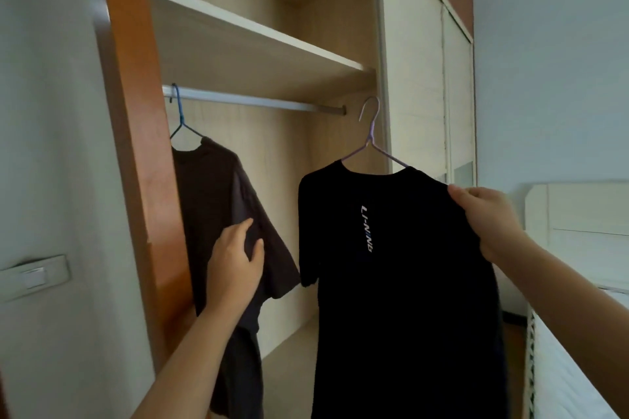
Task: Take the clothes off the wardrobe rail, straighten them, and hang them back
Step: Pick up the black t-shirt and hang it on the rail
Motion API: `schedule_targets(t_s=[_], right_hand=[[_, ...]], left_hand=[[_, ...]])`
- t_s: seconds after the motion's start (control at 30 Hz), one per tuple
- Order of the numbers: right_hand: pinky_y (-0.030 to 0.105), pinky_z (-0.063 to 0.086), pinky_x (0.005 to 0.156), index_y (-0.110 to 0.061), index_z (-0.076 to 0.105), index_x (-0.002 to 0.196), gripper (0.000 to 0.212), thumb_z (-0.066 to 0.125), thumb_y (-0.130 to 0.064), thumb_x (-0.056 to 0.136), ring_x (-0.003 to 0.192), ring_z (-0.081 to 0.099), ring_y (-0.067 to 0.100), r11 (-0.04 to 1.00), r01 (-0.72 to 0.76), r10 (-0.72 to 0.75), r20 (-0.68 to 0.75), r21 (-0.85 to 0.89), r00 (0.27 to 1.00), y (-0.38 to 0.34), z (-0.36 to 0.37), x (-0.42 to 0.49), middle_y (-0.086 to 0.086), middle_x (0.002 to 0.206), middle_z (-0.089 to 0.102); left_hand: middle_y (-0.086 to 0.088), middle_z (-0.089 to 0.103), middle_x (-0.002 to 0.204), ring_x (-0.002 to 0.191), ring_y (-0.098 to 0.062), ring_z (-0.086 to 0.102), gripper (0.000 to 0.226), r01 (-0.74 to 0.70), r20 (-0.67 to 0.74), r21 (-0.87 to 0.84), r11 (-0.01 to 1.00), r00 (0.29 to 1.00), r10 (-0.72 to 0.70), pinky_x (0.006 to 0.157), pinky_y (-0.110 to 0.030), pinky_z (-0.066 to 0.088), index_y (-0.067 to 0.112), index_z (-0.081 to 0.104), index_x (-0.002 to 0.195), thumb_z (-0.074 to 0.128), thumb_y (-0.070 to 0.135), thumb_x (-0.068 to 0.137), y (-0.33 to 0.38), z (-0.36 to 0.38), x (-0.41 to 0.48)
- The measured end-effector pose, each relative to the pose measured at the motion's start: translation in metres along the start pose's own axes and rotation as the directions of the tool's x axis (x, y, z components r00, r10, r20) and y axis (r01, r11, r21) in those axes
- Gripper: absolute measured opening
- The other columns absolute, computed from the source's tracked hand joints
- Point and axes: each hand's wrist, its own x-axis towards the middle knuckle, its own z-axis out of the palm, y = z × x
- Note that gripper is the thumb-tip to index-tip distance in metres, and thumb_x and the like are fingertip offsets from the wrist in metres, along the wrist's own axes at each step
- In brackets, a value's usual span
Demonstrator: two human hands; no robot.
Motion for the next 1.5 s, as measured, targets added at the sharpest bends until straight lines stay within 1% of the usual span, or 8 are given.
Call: schedule_targets(t_s=[0.27,0.43,0.7,0.8,0.87,1.0,1.3,1.5], right_hand=[[0.029,0.038,0.057,-0.010,0.062,0.075,0.030,0.050,-0.031,0.092,0.058,0.048,0.018,1.000,-0.007,0.007,-0.028,-0.008,1.000,0.002,0.074,0.037,0.007,0.065,0.051],[0.032,0.039,0.062,0.018,0.054,0.098,0.048,0.055,-0.029,0.088,0.069,0.050,0.024,0.997,0.013,-0.013,-0.008,0.075,1.000,0.011,0.134,0.078,0.014,0.075,0.049],[0.033,0.035,0.060,0.001,0.061,0.084,0.027,0.056,-0.025,0.089,0.063,0.045,0.024,0.984,0.024,-0.048,0.132,0.178,0.990,0.023,0.200,0.155,0.014,0.075,0.045],[0.033,0.036,0.061,0.017,0.057,0.087,0.043,0.055,-0.026,0.089,0.066,0.047,0.024,0.979,0.059,-0.091,0.162,0.193,0.983,0.020,0.223,0.186,0.013,0.074,0.047],[0.029,0.034,0.056,0.002,0.061,0.081,0.030,0.054,-0.026,0.090,0.061,0.043,0.023,0.975,0.100,-0.139,0.194,0.199,0.971,0.015,0.241,0.201,0.013,0.068,0.044],[0.019,0.026,0.039,-0.011,0.048,0.063,0.032,0.052,-0.026,0.091,0.042,0.034,0.010,0.959,0.172,-0.223,0.223,0.226,0.949,0.011,0.280,0.218,0.001,0.051,0.035],[0.030,0.025,0.051,-0.015,0.030,0.046,0.050,0.048,-0.022,0.093,0.048,0.029,0.014,0.934,0.181,-0.255,0.220,0.308,0.941,-0.008,0.348,0.221,-0.001,0.049,0.030],[0.029,0.023,0.044,-0.011,0.030,0.048,0.050,0.043,-0.022,0.095,0.046,0.027,0.013,0.942,0.258,-0.309,0.253,0.215,0.917,-0.021,0.374,0.220,-0.001,0.048,0.030]], left_hand=[[-0.004,0.049,0.131,0.122,-0.017,0.046,0.044,0.018,-0.032,-0.056,0.998,0.999,-0.020,0.094,-0.021,0.033,0.013,0.045,0.131,0.053,0.019,0.089,-0.017,0.009,0.015],[-0.009,0.047,0.132,0.123,-0.022,0.045,0.047,-0.023,-0.173,-0.010,1.000,0.985,0.021,0.097,-0.024,0.031,0.010,0.045,0.132,0.056,0.017,0.087,-0.008,0.025,0.047],[-0.015,0.041,0.139,0.129,-0.029,0.037,0.055,0.013,-0.353,0.077,0.997,0.935,0.016,0.104,-0.040,0.034,0.009,0.042,0.134,0.060,0.019,0.084,-0.009,0.056,0.129],[-0.017,0.041,0.139,0.129,-0.032,0.036,0.058,0.009,-0.344,0.148,0.989,0.938,0.043,0.104,-0.044,0.033,0.010,0.041,0.135,0.062,0.021,0.082,-0.015,0.067,0.153],[-0.015,0.039,0.141,0.131,-0.030,0.034,0.059,0.027,-0.331,0.153,0.988,0.943,0.026,0.106,-0.043,0.032,0.012,0.039,0.136,0.062,0.021,0.083,-0.021,0.070,0.163],[-0.008,0.038,0.143,0.132,-0.023,0.035,0.058,0.027,-0.321,0.153,0.988,0.947,0.024,0.106,-0.035,0.032,0.015,0.037,0.137,0.059,0.023,0.085,-0.038,0.073,0.172],[0.008,0.045,0.132,0.115,0.001,0.038,0.054,-0.010,-0.336,0.036,0.999,0.942,0.021,0.078,0.009,0.029,0.018,0.044,0.134,0.060,0.009,0.083,-0.053,0.065,0.172],[0.019,0.038,0.127,0.118,0.004,0.037,0.055,-0.010,-0.297,-0.022,1.000,0.955,0.003,0.079,0.008,0.029,0.024,0.040,0.135,0.057,0.009,0.085,-0.058,0.062,0.170]])
